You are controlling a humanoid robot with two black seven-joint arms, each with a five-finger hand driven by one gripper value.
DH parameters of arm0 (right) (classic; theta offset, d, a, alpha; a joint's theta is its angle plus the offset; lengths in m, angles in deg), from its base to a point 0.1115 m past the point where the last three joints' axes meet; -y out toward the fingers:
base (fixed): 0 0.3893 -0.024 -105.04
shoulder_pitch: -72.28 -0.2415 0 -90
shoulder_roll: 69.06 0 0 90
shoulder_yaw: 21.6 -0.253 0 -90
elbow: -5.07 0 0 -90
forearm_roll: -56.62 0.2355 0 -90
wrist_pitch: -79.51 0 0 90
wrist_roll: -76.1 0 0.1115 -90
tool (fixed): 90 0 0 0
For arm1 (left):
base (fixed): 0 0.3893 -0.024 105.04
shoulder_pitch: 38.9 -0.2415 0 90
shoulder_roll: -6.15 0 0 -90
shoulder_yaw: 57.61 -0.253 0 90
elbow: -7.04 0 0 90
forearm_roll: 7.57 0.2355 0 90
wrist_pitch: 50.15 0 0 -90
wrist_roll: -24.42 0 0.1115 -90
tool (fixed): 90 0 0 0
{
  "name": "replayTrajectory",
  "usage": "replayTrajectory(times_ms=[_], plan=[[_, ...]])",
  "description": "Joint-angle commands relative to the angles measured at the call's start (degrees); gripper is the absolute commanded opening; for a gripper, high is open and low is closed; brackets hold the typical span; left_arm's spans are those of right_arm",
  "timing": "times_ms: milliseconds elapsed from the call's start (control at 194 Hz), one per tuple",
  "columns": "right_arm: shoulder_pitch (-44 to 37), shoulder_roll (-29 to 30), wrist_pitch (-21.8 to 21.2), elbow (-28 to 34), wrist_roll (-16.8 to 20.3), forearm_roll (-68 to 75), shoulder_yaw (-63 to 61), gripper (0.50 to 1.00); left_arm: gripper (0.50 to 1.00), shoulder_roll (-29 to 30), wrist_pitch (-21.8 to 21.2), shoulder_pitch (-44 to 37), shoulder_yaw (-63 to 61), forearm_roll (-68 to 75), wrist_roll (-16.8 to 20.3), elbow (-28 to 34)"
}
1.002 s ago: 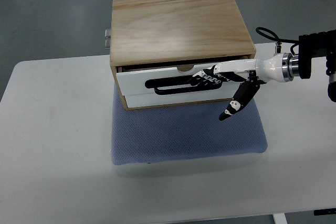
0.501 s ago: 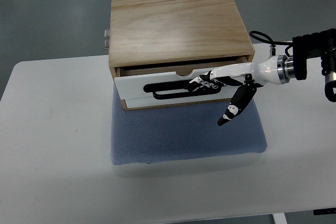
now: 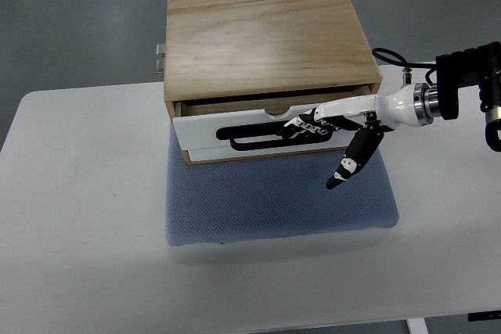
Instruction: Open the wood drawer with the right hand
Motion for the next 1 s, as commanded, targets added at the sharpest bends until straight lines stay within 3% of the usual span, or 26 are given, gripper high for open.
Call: replayTrajectory(times_ms=[0,775,997], plan=[[-0.3,-0.2,0.0,0.4,0.0,0.5,0.3,0.944,1.000,0.0,0.0,0.0,0.0,0.0,0.0,0.0],[-1.1,-3.1,0.0,4.8,0.0,2.7,1.1,0.944,1.000,0.0,0.0,0.0,0.0,0.0,0.0,0.0],[-6.3,-5.0,0.0,4.7,0.1,9.1,1.1,0.944,1.000,0.0,0.0,0.0,0.0,0.0,0.0,0.0]])
